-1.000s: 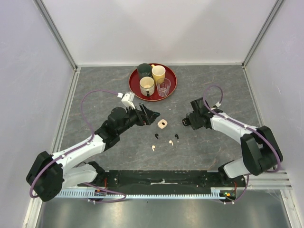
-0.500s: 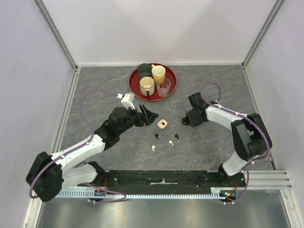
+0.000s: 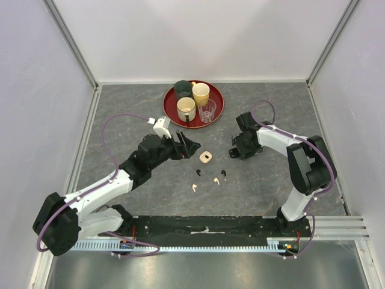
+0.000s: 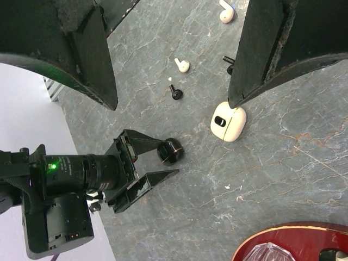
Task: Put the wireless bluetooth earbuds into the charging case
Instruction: Pick up the charging case at the center of the board.
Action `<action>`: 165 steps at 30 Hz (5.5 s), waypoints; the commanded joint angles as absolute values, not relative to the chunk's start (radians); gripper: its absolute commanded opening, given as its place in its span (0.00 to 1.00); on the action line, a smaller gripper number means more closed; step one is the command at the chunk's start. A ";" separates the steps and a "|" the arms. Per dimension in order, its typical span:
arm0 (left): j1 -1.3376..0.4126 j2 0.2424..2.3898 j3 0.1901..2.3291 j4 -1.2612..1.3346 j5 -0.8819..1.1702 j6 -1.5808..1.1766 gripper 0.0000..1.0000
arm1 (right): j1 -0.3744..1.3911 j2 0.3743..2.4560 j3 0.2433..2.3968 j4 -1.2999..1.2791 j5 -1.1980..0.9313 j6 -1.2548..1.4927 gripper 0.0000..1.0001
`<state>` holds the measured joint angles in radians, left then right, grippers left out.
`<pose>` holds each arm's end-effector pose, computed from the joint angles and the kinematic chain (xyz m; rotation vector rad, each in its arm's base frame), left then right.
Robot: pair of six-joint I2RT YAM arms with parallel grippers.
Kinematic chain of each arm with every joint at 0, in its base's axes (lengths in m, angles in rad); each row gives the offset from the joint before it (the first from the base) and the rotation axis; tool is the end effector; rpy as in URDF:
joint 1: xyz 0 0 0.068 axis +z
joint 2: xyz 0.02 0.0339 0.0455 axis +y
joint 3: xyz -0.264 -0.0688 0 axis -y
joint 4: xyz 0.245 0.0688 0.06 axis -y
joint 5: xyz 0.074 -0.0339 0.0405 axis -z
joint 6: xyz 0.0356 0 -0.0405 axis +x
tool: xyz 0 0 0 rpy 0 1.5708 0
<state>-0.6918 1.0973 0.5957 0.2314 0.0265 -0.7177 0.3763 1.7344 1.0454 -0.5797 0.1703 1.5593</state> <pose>0.1911 -0.1595 0.2540 -0.0056 1.9640 -0.9876 0.3023 0.1130 0.1604 1.6047 2.3231 0.2173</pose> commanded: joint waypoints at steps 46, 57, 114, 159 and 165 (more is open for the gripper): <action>-0.765 1.462 0.804 0.594 0.138 -0.719 0.88 | 0.396 1.355 0.904 -0.144 -0.235 1.638 0.00; -0.782 1.531 0.836 0.627 0.103 -0.733 0.75 | 0.405 1.330 0.908 -0.143 -0.259 1.647 0.00; -0.775 1.437 0.894 0.469 0.078 -0.385 0.02 | 0.403 1.336 1.019 -0.193 -0.374 1.167 0.98; -0.543 1.187 0.841 0.414 0.647 -0.196 0.02 | 0.394 1.356 1.040 0.003 -0.805 1.344 0.88; -0.543 1.201 0.836 0.445 0.660 -0.215 0.02 | 0.402 1.376 1.052 0.003 -0.790 1.354 0.82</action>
<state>-0.5438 1.1980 0.8425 0.3630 0.6346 -0.2359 0.3958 1.3689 1.0454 0.0010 -0.7914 1.3315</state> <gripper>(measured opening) 0.353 0.838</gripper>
